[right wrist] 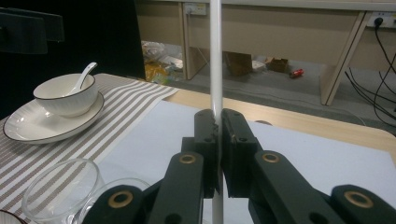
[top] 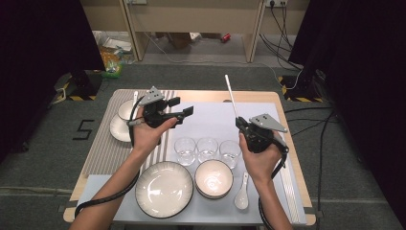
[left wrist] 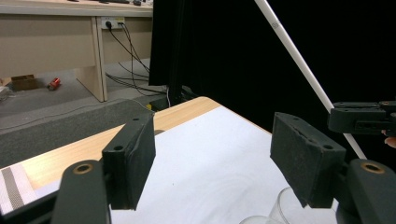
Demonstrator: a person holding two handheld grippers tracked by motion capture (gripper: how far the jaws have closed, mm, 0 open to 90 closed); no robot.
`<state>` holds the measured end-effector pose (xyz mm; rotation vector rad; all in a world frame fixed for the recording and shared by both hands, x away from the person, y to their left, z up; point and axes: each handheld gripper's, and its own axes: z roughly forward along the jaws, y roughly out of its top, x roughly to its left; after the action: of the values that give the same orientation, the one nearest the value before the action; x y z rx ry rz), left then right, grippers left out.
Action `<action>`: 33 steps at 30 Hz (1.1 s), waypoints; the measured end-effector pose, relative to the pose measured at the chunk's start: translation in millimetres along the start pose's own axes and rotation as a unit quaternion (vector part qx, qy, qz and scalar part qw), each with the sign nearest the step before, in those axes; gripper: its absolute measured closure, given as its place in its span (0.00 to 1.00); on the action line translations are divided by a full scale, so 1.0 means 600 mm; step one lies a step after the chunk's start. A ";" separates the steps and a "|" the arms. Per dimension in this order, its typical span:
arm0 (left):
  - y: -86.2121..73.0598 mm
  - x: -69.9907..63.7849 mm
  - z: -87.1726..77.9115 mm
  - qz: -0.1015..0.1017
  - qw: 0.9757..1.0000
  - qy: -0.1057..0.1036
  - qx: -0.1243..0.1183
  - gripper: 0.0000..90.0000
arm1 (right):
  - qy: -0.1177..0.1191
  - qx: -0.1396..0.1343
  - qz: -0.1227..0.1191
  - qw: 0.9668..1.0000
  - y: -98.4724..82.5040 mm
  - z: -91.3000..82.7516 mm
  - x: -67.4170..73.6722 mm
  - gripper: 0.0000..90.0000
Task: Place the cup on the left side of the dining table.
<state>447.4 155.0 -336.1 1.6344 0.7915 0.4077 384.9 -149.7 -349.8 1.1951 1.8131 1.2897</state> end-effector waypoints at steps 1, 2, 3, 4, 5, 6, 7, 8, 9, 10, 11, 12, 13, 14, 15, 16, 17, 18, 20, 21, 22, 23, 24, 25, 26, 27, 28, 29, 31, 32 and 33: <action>0.001 -0.001 0.001 0.002 1.000 -0.001 0.001 0.34 | 0.000 0.000 0.001 1.000 0.000 0.000 0.001 0.95; 0.002 -0.002 0.002 0.002 1.000 -0.002 0.002 0.34 | 0.002 -0.001 0.001 1.000 0.000 0.001 0.002 0.95; 0.002 -0.003 0.003 0.002 1.000 -0.002 0.001 0.34 | 0.002 0.000 0.001 1.000 0.001 0.000 0.003 0.95; 0.002 -0.004 0.004 0.002 1.000 -0.003 0.001 0.34 | 0.002 0.000 0.000 1.000 0.001 0.001 0.003 0.95; 0.003 -0.004 0.004 0.003 1.000 -0.003 0.002 0.34 | 0.003 -0.001 -0.002 1.000 0.001 0.001 0.003 0.95; 0.003 -0.005 0.005 0.003 1.000 -0.004 0.002 0.34 | 0.003 0.000 -0.001 1.000 0.001 0.001 0.005 0.95; 0.003 -0.005 0.005 0.003 1.000 -0.004 0.002 0.34 | 0.004 0.000 0.001 1.000 0.002 0.001 0.006 0.95; 0.004 -0.007 0.007 0.003 1.000 -0.005 0.002 0.34 | 0.005 -0.001 0.001 1.000 0.002 0.002 0.007 0.95; 0.005 -0.007 0.008 0.003 1.000 -0.006 0.001 0.34 | 0.005 -0.001 -0.001 1.000 0.002 0.003 0.007 0.95; 0.005 -0.008 0.009 0.003 1.000 -0.006 0.001 0.34 | 0.006 -0.001 -0.001 1.000 0.002 0.003 0.008 0.95; 0.006 -0.009 0.009 0.004 1.000 -0.008 0.002 0.34 | 0.006 -0.001 -0.005 1.000 0.002 0.004 0.008 0.95; 0.006 -0.009 0.010 0.004 1.000 -0.008 0.003 0.34 | 0.005 -0.001 -0.008 1.000 0.002 0.004 0.009 0.95; 0.006 -0.010 0.011 0.004 1.000 -0.008 0.002 0.34 | 0.006 -0.001 -0.007 1.000 0.002 0.005 0.010 0.95; 0.006 -0.011 0.012 0.004 1.000 -0.009 0.002 0.34 | 0.007 -0.002 -0.009 1.000 0.002 0.006 0.010 0.95; 0.006 -0.011 0.012 0.004 1.000 -0.009 0.002 0.34 | 0.008 0.000 -0.007 1.000 0.002 0.006 0.012 0.95; 0.007 -0.012 0.012 0.005 1.000 -0.010 0.003 0.34 | 0.007 -0.001 -0.009 1.000 0.002 0.007 0.012 0.95; 0.007 -0.012 0.013 0.005 1.000 -0.010 0.003 0.34 | 0.009 0.001 -0.006 1.000 0.002 0.007 0.014 0.95; 0.007 -0.012 0.013 0.005 1.000 -0.010 0.002 0.34 | 0.008 0.003 -0.006 1.000 0.002 0.007 0.014 0.95; 0.008 -0.013 0.013 0.004 1.000 -0.011 0.001 0.34 | 0.009 0.001 -0.010 1.000 0.003 0.008 0.015 0.95; 0.008 -0.013 0.013 0.004 1.000 -0.011 0.001 0.34 | 0.008 0.001 -0.013 1.000 0.003 0.008 0.016 0.95; 0.008 -0.013 0.013 0.003 1.000 -0.011 0.001 0.34 | 0.010 0.000 -0.012 1.000 0.003 0.009 0.017 0.95; 0.008 -0.013 0.013 0.003 1.000 -0.011 0.001 0.34 | 0.011 0.000 -0.011 1.000 0.003 0.010 0.018 0.95; 0.008 -0.013 0.013 0.002 1.000 -0.012 0.001 0.34 | 0.011 0.002 -0.012 1.000 0.004 0.010 0.019 0.95; 0.008 -0.013 0.014 0.003 1.000 -0.012 0.001 0.34 | 0.013 0.000 -0.014 1.000 0.004 0.011 0.020 0.95; 0.009 -0.013 0.014 0.003 1.000 -0.013 0.002 0.34 | 0.013 0.002 -0.014 1.000 0.004 0.011 0.022 0.95; 0.009 -0.014 0.014 0.003 1.000 -0.014 0.001 0.34 | 0.013 0.001 -0.013 1.000 0.005 0.011 0.023 0.95; 0.010 -0.015 0.015 0.003 1.000 -0.014 0.001 0.34 | 0.014 0.000 -0.015 1.000 0.005 0.012 0.024 0.95; 0.010 -0.015 0.015 0.003 1.000 -0.015 0.001 0.34 | 0.014 0.000 -0.015 1.000 0.005 0.013 0.025 0.95; 0.011 -0.016 0.015 0.004 1.000 -0.015 0.002 0.34 | 0.017 0.000 -0.014 1.000 0.005 0.014 0.028 0.95; 0.012 -0.017 0.017 0.005 1.000 -0.015 0.002 0.34 | 0.018 0.001 -0.012 1.000 0.005 0.015 0.029 0.95; 0.014 -0.017 0.018 0.004 1.000 -0.016 0.002 0.34 | 0.019 0.001 -0.012 1.000 0.005 0.016 0.030 0.95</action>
<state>449.2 139.7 -329.0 1.6442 0.7622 0.3864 386.6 -129.0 -349.6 1.1539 1.8506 1.3055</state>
